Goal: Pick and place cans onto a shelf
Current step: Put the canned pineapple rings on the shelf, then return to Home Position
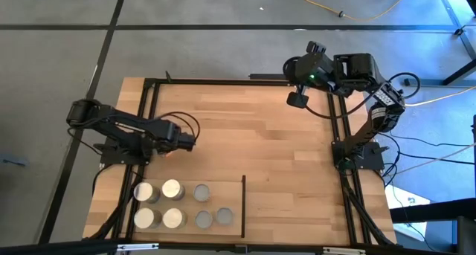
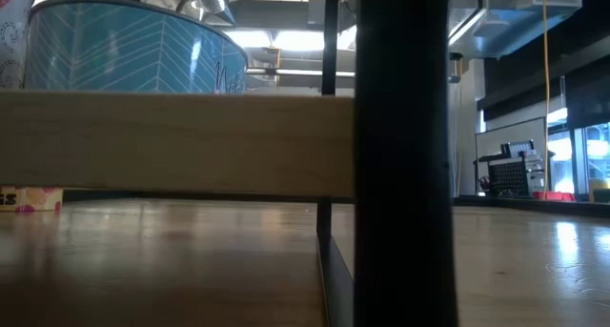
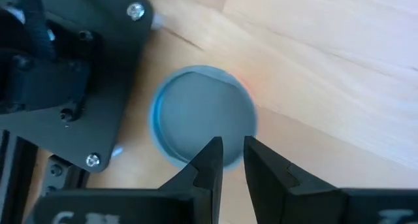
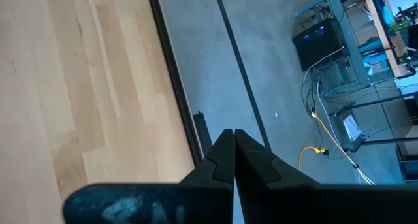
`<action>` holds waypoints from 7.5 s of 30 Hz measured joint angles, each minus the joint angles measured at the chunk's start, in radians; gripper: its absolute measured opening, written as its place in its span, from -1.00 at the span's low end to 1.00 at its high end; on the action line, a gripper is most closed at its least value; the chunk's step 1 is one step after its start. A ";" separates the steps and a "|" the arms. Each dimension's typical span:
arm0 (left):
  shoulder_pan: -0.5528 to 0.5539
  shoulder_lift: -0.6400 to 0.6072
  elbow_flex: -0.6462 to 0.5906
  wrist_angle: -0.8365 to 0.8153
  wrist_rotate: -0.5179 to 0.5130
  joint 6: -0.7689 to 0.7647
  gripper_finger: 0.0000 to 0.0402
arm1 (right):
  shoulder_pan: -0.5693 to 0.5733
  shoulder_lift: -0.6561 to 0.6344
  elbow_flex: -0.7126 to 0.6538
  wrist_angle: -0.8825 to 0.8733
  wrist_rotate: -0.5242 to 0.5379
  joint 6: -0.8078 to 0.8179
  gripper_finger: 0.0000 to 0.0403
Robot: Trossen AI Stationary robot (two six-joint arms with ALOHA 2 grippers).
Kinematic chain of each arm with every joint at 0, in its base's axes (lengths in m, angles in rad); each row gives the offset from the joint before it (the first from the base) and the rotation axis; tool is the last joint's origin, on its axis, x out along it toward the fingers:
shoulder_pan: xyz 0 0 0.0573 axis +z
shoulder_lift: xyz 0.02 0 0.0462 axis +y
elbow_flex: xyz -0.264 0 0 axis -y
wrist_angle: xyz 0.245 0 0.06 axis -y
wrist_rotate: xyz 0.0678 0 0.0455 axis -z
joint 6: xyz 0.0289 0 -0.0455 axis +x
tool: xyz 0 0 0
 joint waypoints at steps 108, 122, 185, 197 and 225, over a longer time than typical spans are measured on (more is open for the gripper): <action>-0.330 0.441 0.957 0.034 0.149 2.167 -1.00 | 0.001 0.000 0.000 0.023 -0.302 0.029 -0.97; -0.391 0.527 0.956 0.201 0.105 1.961 -1.00 | 0.001 0.000 0.000 0.034 -0.342 -0.050 -0.97; -0.411 0.640 0.875 0.388 0.112 1.524 -0.86 | 0.000 0.000 0.000 0.033 -0.343 -0.082 -0.96; -0.412 0.640 0.875 0.388 0.092 1.505 -0.80 | 0.001 0.000 0.000 0.032 -0.471 -0.082 -0.95; -0.426 0.555 1.479 -0.215 -0.338 1.571 -0.81 | 0.048 -0.131 0.000 -0.001 -1.001 -0.203 -0.95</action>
